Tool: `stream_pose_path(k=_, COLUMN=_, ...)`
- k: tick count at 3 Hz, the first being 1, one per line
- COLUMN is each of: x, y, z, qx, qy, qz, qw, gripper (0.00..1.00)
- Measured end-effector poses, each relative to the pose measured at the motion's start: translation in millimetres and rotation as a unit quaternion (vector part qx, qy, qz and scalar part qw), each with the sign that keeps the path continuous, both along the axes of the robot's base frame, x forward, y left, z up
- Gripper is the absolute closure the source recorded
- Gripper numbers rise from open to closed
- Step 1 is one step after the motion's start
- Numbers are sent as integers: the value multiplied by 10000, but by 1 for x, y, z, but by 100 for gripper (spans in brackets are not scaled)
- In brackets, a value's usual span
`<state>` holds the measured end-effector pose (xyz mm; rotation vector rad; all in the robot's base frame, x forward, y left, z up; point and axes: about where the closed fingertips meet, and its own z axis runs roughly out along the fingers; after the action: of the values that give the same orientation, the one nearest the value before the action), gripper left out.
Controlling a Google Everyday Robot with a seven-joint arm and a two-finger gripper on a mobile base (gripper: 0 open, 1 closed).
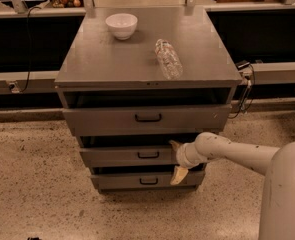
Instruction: Open middle drawer
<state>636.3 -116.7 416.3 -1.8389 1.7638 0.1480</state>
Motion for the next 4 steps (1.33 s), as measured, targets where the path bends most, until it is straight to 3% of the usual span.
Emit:
stream_pose_path(k=2, x=6, y=-1, z=1, qx=52, qy=-6, qz=-103, qw=9999, gripper=28)
stream_pose_path(k=4, x=-7, y=-7, z=13, qx=119, qy=66, qz=-81, qw=9999, gripper=31)
